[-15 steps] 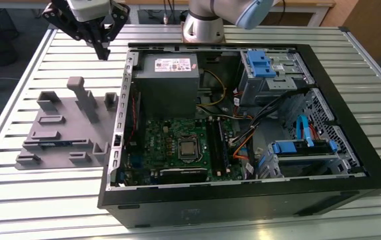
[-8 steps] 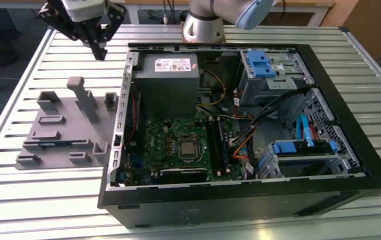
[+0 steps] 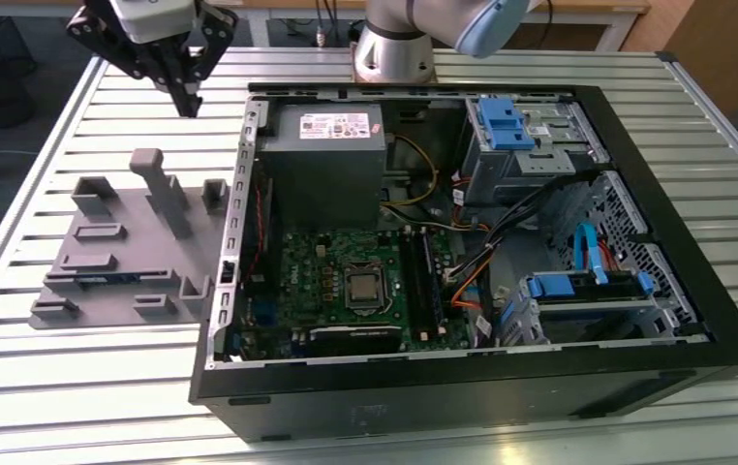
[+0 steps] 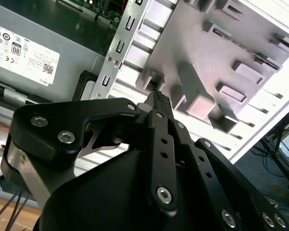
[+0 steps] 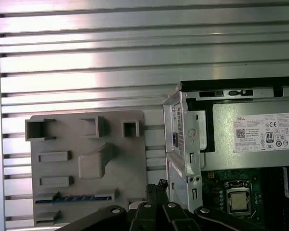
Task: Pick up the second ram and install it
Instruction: 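Reach for the second ram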
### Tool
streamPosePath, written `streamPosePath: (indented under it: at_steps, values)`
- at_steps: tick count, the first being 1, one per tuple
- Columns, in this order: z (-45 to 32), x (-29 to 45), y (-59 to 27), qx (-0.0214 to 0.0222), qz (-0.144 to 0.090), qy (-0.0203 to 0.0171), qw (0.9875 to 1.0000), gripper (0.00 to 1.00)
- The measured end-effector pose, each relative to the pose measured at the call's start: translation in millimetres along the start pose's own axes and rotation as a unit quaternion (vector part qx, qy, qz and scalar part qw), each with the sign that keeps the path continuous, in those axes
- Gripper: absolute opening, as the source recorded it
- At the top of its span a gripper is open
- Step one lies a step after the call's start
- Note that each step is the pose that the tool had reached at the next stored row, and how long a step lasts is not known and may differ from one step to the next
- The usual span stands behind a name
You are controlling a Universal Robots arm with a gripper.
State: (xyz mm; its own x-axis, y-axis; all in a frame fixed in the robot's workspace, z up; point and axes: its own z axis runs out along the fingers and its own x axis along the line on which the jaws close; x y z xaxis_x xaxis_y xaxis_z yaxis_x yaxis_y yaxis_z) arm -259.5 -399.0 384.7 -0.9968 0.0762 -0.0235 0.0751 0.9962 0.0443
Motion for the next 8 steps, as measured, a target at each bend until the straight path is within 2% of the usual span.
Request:
streamPosePath:
  at_steps: [8]
  values:
    - [0.2,4.6,-0.4,0.0000,0.000,0.0000,1.0000,0.11]
